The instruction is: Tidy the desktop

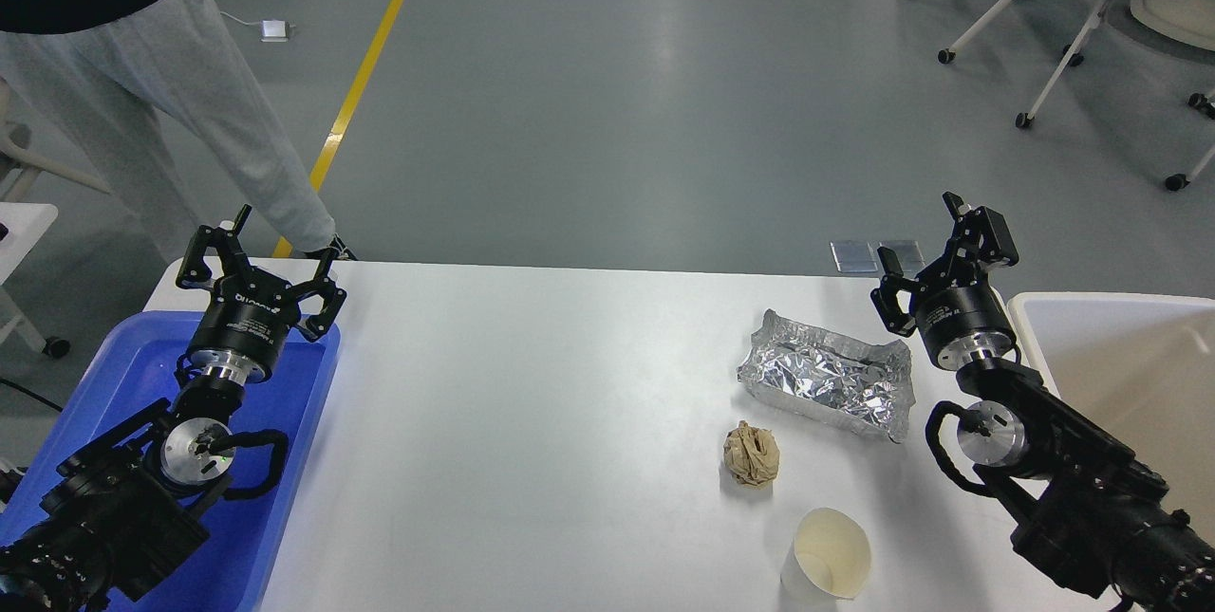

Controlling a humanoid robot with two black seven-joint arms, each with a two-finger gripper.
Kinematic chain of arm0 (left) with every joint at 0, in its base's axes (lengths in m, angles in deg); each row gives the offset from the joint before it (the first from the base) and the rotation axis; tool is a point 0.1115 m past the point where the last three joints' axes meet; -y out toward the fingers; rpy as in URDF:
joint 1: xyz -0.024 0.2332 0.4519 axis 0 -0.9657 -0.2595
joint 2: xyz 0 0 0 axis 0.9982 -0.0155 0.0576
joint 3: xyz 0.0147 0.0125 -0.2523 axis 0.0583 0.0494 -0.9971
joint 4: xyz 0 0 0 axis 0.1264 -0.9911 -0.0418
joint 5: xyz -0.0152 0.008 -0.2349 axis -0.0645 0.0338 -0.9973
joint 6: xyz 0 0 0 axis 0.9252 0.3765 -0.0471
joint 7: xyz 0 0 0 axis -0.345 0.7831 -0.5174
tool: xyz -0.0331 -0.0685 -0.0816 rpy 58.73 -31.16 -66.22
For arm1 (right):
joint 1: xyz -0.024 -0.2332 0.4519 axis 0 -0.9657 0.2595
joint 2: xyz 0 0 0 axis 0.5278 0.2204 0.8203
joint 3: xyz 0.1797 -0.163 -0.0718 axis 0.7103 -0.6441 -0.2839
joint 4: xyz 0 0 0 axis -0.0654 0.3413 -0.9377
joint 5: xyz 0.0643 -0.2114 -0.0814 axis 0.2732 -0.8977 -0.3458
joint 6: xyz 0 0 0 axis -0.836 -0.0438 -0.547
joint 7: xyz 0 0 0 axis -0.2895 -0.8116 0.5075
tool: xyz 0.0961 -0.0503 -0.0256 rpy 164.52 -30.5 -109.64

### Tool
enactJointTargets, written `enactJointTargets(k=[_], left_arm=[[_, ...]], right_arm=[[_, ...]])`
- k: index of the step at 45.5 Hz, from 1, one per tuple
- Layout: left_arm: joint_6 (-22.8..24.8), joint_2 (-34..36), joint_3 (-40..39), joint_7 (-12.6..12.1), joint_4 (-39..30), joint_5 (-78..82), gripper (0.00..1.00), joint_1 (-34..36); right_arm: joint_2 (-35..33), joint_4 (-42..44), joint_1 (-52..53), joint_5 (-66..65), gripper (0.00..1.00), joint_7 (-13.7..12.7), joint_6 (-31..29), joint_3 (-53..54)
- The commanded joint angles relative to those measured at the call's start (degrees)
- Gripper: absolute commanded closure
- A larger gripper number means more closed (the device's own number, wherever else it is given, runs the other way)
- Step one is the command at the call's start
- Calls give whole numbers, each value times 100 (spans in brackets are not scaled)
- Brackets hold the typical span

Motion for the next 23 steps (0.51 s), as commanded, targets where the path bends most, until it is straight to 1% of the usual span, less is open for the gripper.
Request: enactJointTargets(k=[1, 6, 15, 20, 23], left_arm=[[-1, 0, 0, 0, 0, 0, 0, 0], [-1, 0, 0, 0, 0, 0, 0, 0], [-1, 0, 0, 0, 0, 0, 0, 0], [-1, 0, 0, 0, 0, 0, 0, 0], [-1, 0, 0, 0, 0, 0, 0, 0]], right_arm=[[-30, -20, -31, 34, 1, -174, 107, 33], [-30, -28, -31, 43, 1, -165, 213, 86], [-39, -37, -5, 51, 1, -139, 221, 113], [-196, -344, -14, 43, 1, -139, 256, 86], [-381, -573, -5, 51, 1, -235, 406, -19]])
